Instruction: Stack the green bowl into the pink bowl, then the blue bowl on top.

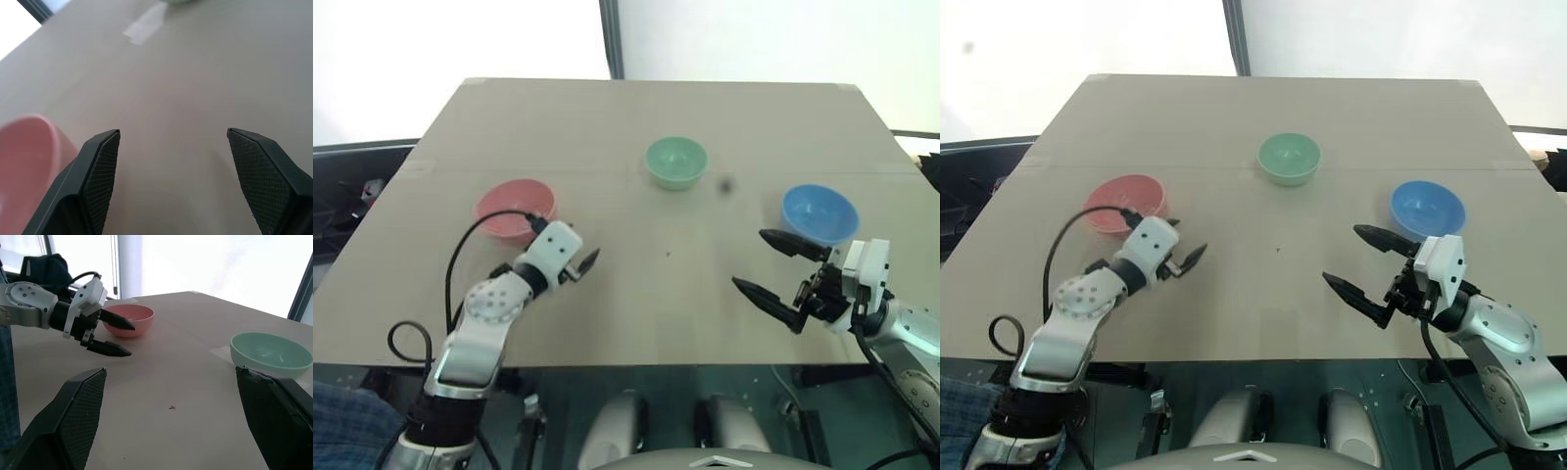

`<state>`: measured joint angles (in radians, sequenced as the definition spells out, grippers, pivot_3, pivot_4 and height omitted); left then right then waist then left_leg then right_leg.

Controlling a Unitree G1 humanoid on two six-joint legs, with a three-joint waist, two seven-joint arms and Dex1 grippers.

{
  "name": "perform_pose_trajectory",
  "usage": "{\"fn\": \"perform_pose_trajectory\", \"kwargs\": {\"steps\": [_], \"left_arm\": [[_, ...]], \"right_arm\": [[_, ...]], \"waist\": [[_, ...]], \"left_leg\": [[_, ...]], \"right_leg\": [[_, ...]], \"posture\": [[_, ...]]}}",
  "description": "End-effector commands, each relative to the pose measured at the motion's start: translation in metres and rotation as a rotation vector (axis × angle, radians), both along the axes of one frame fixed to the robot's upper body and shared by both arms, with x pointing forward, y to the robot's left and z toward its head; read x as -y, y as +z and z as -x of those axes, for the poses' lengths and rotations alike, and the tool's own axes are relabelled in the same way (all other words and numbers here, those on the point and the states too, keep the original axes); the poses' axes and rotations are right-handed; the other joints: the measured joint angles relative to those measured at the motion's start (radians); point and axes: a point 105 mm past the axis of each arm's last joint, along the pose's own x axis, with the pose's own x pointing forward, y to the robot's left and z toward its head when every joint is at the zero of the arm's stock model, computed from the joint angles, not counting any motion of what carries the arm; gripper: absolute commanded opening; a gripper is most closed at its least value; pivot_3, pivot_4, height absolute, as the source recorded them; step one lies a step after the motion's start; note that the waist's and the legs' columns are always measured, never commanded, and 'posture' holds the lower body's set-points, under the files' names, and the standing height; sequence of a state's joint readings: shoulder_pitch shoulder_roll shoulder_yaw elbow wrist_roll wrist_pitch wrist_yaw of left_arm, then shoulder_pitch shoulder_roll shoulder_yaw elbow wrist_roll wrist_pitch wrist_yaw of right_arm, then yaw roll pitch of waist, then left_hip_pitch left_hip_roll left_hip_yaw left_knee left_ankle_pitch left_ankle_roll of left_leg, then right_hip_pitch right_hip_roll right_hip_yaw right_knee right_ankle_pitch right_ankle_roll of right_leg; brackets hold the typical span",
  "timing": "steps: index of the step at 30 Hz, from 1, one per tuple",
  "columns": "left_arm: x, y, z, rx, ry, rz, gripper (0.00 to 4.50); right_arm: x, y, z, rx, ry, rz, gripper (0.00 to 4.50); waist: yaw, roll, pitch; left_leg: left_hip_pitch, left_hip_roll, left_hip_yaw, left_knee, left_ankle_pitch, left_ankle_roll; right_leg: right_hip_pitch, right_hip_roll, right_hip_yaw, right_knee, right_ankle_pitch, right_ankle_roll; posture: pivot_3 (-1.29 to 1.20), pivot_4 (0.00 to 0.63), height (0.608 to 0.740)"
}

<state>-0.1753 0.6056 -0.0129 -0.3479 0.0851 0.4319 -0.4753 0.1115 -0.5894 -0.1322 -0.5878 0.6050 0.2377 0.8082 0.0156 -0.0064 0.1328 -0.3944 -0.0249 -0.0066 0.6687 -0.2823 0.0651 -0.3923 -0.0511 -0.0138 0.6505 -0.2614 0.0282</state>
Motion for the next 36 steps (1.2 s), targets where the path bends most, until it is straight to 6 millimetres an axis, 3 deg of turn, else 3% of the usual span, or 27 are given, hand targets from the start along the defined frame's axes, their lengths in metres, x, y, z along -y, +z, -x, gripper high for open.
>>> {"fn": "perform_pose_trajectory", "kwargs": {"steps": [1, 9, 22, 28, 31, 36], "left_arm": [[-0.004, 0.023, -0.002, 0.083, 0.037, -0.08, 3.71], [-0.032, 0.035, -0.007, 0.077, 0.202, -0.119, 3.71], [-0.073, -0.024, -0.004, -0.192, 0.285, -0.154, 3.71], [-0.078, -0.03, -0.012, -0.215, 0.265, -0.16, 3.71], [-0.077, -0.029, -0.017, -0.217, 0.242, -0.15, 3.1], [-0.079, -0.025, -0.022, -0.208, 0.225, -0.162, 0.97]], "right_arm": [[-0.001, 0.007, 0.001, 0.035, 0.017, 0.007, 4.44], [0.003, 0.004, -0.002, 0.035, 0.009, 0.013, 4.44], [-0.002, 0.003, -0.001, 0.037, 0.021, 0.003, 4.44], [-0.004, 0.007, 0.0, 0.038, 0.021, -0.019, 4.44], [-0.006, 0.008, 0.002, 0.036, 0.025, -0.022, 4.5], [-0.005, 0.007, 0.002, 0.035, 0.012, -0.023, 4.5]], "waist": [[-0.002, 0.0, 0.0], [0.001, 0.0, 0.0], [0.001, -0.001, 0.0], [0.0, -0.001, 0.0], [0.0, -0.001, 0.0], [0.0, -0.001, -0.001]], "left_leg": [[0.0, 0.0, 0.0, 0.0, 0.0, 0.0], [0.0, 0.0, 0.0, 0.0, 0.0, 0.0], [0.0, 0.0, 0.0, 0.0, 0.0, 0.0], [0.0, 0.0, 0.0, 0.0, 0.0, 0.0], [0.001, 0.0, 0.0, 0.0, 0.0, 0.0], [0.001, 0.0, 0.0, 0.0, 0.0, 0.0]], "right_leg": [[0.0, 0.0, 0.0, 0.0, 0.0, 0.0], [0.0, 0.0, 0.0, 0.001, 0.0, 0.0], [-0.001, 0.0, 0.0, 0.001, 0.0, 0.0], [-0.001, 0.0, 0.0, 0.002, 0.0, 0.0], [-0.001, -0.001, 0.0, 0.003, 0.0, 0.0], [-0.001, -0.001, 0.0, 0.003, 0.0, 0.0]], "posture": [[0.0, 0.15, 0.74], [0.0, 0.15, 0.74], [0.0, 0.15, 0.74], [0.0, 0.15, 0.74], [0.0, 0.15, 0.74], [0.0, 0.15, 0.74]]}}
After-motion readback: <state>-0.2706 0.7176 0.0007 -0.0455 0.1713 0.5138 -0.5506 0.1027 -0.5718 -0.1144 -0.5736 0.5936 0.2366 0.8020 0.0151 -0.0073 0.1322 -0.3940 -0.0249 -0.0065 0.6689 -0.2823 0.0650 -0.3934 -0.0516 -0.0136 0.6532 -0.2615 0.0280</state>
